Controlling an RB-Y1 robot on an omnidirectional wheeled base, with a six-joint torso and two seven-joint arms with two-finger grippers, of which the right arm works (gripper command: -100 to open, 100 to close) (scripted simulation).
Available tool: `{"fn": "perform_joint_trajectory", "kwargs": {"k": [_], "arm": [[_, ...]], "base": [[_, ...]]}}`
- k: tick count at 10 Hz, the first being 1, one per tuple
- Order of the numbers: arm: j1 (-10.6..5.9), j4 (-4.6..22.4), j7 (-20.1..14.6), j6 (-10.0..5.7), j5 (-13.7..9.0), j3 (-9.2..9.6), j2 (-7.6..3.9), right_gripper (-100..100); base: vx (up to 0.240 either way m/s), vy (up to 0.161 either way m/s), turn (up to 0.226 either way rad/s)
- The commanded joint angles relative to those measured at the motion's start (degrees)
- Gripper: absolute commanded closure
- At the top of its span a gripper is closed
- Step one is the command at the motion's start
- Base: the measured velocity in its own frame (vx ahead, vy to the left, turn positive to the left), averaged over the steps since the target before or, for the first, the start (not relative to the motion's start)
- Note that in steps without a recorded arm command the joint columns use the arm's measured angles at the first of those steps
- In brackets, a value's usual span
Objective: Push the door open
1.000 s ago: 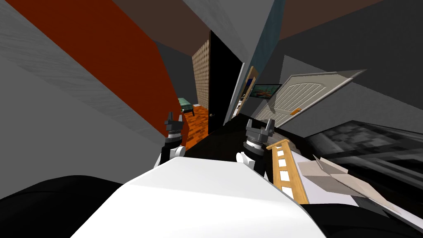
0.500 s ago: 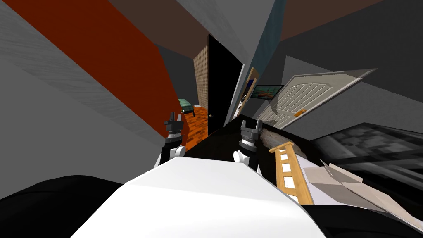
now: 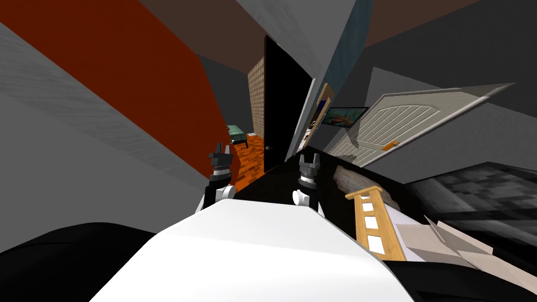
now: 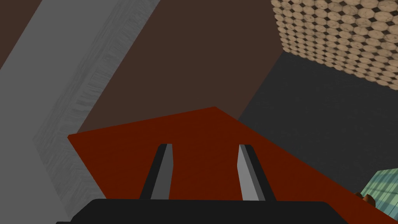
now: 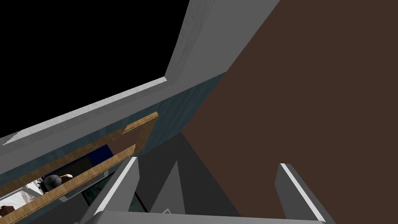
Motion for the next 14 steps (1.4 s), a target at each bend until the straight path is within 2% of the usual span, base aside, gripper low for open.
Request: {"fn": "perform_joint_trajectory", "kwargs": {"k": [1,3,4,6,7,10,11,14], "arm": [[-1.47,2.86,0.08,-0.28,-0.02,0.64,-0.45,-100],[-3.18,6.94,0.22,-0.78,0.0,1.57,-0.95,-100],[-3.18,7.7,0.22,-0.78,0.0,1.57,-0.95,-100],[-5.03,11.73,0.37,-1.31,0.02,2.59,-1.39,-100],[-5.03,12.17,0.37,-1.31,0.02,2.59,-1.39,-100],[-7.91,18.05,0.61,-2.14,0.05,4.17,-1.99,-100],[-7.91,19.13,0.61,-2.14,0.05,4.17,-1.99,-100],[-10.92,25.37,0.86,-3.01,0.09,5.83,-2.46,-100]], "base": [[0.095,-0.041,0.074],[0.09,-0.057,0.075],[0.056,-0.034,0.019],[0.058,-0.041,0.062],[0.053,-0.04,0.033],[0.072,-0.053,0.077],[0.065,-0.041,0.021],[0.071,-0.052,0.072]]}}
